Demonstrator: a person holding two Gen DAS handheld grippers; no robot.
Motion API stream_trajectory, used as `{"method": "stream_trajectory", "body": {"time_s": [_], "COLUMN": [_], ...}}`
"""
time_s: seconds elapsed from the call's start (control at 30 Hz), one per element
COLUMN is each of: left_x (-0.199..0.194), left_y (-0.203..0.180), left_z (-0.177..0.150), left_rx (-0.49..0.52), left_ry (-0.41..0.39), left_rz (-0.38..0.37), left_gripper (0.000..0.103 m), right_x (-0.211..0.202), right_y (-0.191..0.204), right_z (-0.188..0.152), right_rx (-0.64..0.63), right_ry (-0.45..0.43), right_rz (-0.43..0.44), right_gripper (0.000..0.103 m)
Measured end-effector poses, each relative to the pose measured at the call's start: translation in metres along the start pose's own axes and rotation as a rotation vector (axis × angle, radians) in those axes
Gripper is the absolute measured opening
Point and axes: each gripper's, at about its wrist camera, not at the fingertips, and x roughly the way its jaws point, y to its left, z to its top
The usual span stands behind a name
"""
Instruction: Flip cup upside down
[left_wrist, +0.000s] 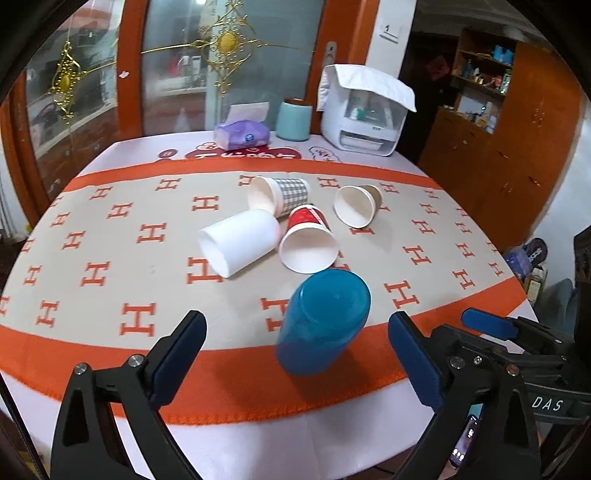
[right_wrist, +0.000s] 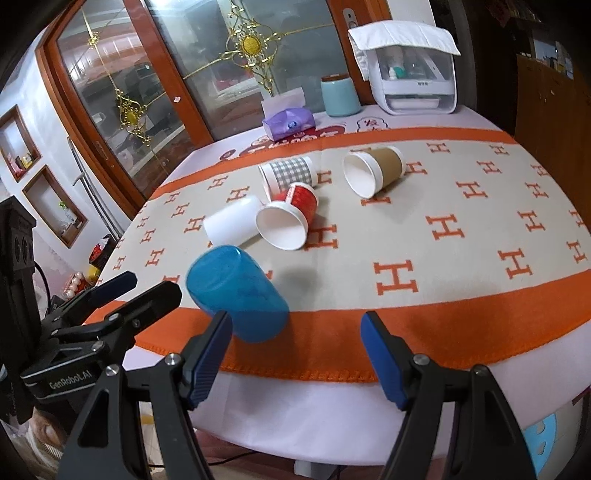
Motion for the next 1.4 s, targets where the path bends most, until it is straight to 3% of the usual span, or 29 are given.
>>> {"method": "stream_trajectory", "body": {"time_s": [0.33,0.77,1.4], "left_x": [-0.038,-0.081,-0.089], "left_y": [-0.011,-0.017,-0.020], "left_z": [0.021,0.050,0.056], "left_rx": [-0.001,-0.037,-0.047], "left_ry": [0.012,-0.047,-0.042], "left_rz": [0.160,0.210,0.271], "left_gripper": [0.099,0.102,0.102], "right_x": [-0.033,-0.073,-0.076], "right_y": [0.022,0.039,0.043], "right_z": [0.023,0.047,0.049], "right_rx": [-0.064,-0.105,-0.107], "right_ry": [-0.074,-0.185,-0.188], "right_rz": [-0.046,-0.039,-0.041], "right_gripper": [0.072,0.072,0.072]}}
